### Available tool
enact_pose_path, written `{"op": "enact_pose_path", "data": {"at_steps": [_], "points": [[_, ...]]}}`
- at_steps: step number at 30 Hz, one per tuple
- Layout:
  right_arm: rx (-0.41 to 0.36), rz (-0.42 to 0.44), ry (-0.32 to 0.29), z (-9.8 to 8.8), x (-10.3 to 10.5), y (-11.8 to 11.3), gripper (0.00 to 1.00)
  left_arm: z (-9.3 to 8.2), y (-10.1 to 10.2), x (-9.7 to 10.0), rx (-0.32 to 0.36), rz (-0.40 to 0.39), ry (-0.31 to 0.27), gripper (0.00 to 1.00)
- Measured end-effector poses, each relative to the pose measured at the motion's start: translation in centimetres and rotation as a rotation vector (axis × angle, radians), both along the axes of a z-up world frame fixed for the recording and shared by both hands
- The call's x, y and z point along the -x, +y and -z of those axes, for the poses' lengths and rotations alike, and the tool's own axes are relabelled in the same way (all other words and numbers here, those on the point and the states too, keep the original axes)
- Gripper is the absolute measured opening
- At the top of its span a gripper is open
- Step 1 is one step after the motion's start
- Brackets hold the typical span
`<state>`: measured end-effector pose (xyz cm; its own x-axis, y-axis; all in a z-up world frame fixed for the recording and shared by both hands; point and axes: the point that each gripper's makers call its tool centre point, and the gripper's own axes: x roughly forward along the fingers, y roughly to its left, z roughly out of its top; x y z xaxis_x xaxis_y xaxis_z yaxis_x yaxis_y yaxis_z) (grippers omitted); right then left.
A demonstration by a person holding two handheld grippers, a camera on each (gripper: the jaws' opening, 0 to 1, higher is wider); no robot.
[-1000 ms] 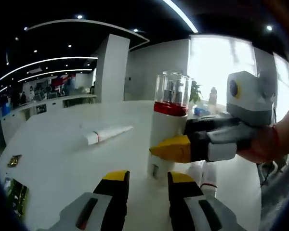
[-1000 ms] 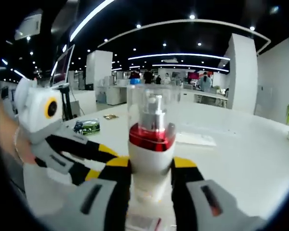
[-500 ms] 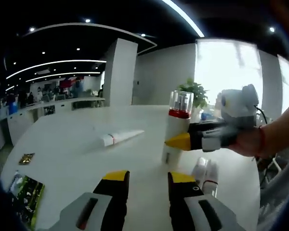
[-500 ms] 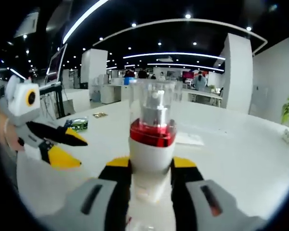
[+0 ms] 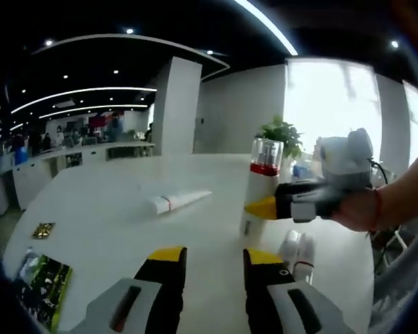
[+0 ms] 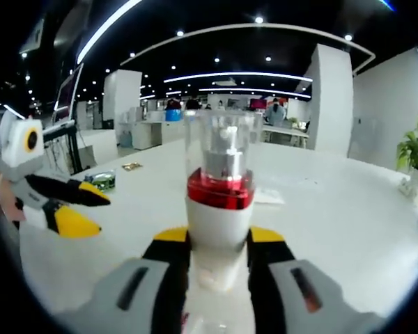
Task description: Arrange the skincare products in the storage area until every visible bottle or jar stands upright without overlapping.
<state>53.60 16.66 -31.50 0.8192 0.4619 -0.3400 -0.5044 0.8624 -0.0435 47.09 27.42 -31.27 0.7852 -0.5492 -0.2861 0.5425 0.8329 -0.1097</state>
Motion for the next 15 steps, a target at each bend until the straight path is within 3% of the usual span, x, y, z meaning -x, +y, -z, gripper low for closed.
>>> {"op": "enact_pose_path", "data": {"at_steps": [1,3,5,6,10,11,15], "points": [[-0.003,0.001,0.007,0.0,0.0,0.0,0.32,-0.1,0.0,0.0,0.001,0.001,-0.001,0.34],[-0.008,0.021,0.127,1.0,0.8,-0.4,0.40,-0.3,0.1,-0.1,0.005,0.006,-0.004,0.35],[-0.017,0.038,0.096,-0.2,1.1,-1.0,0.50,-0.5,0.2,-0.3,0.007,0.013,-0.007,0.35],[-0.064,0.054,0.072,-1.5,1.5,-1.3,0.52,-0.6,0.2,-0.5,0.006,0.018,-0.010,0.36],[-0.165,0.118,0.050,-3.6,3.2,-2.2,0.52,-1.2,0.4,-1.8,-0.007,0.034,-0.023,0.38],[-0.188,0.171,0.035,-4.4,4.1,-2.9,0.52,-1.9,0.6,-2.6,-0.006,0.036,-0.034,0.39],[-0.264,0.227,0.076,-5.5,5.1,-2.9,0.52,-3.8,0.4,-4.4,0.008,0.048,-0.067,0.40]]}}
